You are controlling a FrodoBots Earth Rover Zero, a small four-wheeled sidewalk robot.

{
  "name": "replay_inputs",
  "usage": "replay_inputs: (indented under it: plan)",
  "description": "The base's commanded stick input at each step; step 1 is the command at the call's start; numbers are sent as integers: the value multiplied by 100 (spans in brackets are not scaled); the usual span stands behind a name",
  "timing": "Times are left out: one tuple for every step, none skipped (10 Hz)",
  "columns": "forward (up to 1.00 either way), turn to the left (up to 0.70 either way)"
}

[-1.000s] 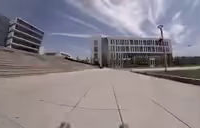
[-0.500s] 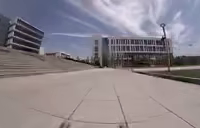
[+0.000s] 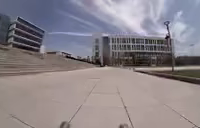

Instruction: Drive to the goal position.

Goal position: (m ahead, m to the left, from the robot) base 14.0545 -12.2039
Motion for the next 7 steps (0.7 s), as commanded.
replay_inputs:
  plan:
    - [70,0]
    - [70,0]
    - [70,0]
    - [70,0]
    - [70,0]
    - [70,0]
    - [70,0]
